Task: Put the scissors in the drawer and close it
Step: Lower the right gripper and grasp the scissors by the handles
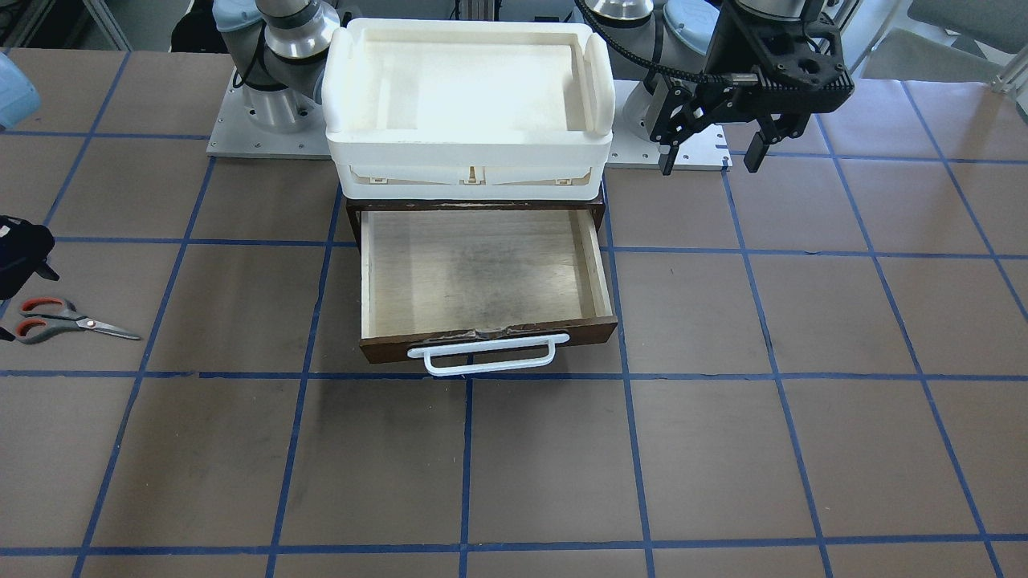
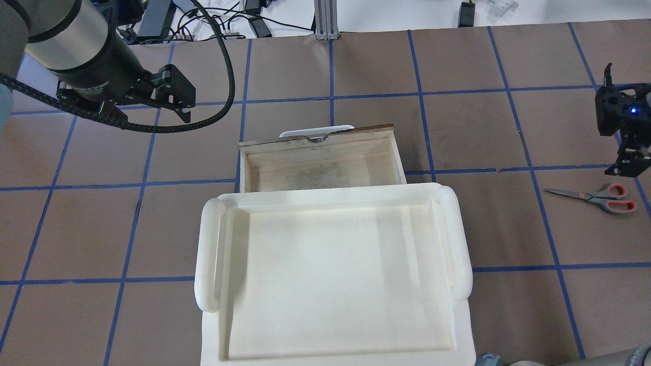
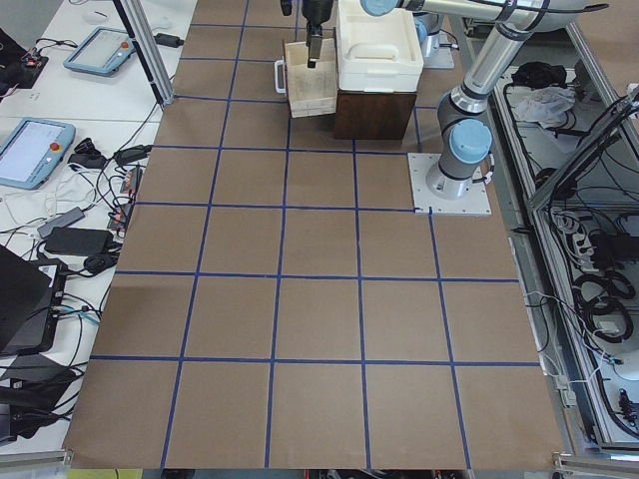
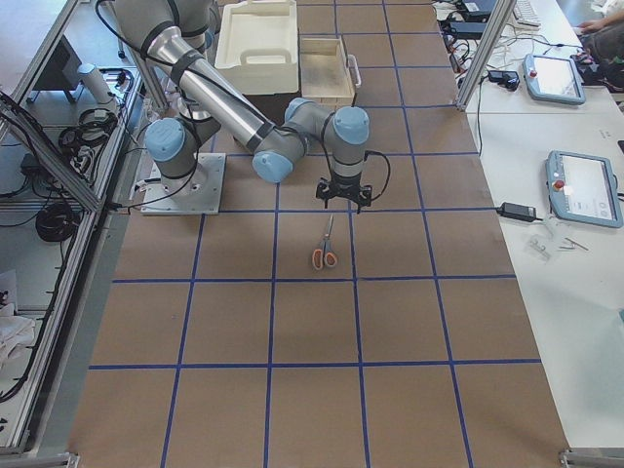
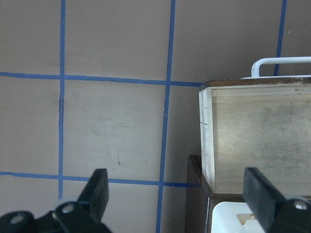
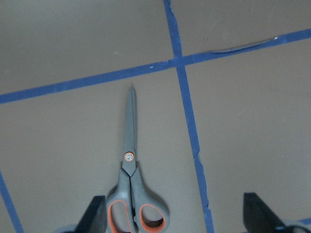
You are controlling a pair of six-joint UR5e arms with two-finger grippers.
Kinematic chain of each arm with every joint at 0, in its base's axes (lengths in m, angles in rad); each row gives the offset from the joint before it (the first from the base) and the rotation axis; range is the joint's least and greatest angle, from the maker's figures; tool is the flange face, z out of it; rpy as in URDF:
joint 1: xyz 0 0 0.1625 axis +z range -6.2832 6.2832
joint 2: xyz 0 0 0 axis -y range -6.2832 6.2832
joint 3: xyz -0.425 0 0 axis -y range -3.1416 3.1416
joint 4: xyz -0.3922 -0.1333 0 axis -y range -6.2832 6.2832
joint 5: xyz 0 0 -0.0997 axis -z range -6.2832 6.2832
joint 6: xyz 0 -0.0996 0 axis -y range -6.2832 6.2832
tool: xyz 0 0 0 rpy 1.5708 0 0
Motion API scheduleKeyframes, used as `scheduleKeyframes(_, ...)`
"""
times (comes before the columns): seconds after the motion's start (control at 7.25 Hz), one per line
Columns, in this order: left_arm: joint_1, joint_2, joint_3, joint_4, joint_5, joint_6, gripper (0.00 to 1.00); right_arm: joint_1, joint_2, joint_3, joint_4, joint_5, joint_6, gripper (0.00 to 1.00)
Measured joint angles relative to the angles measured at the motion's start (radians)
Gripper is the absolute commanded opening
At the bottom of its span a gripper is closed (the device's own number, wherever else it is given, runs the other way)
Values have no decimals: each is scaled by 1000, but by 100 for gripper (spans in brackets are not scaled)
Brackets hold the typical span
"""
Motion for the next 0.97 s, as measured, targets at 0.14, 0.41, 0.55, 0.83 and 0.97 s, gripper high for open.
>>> scheduleKeyframes(0.14, 0, 0, 0, 0, 0, 0, 100, -33, 48, 11, -34, 27, -71, 100)
scheduleKeyframes(0.41, 0, 0, 0, 0, 0, 0, 100, -88, 97, 27, -44, 83, -131, 100)
scheduleKeyframes(0.55, -1, 0, 0, 0, 0, 0, 100, -98, 102, 51, -49, 105, -149, 100)
scheduleKeyframes(0.83, -1, 0, 0, 0, 0, 0, 100, -106, 107, 84, -67, 122, -175, 100)
scheduleKeyframes(0.97, -1, 0, 0, 1, 0, 0, 100, -106, 110, 88, -85, 121, -191, 99)
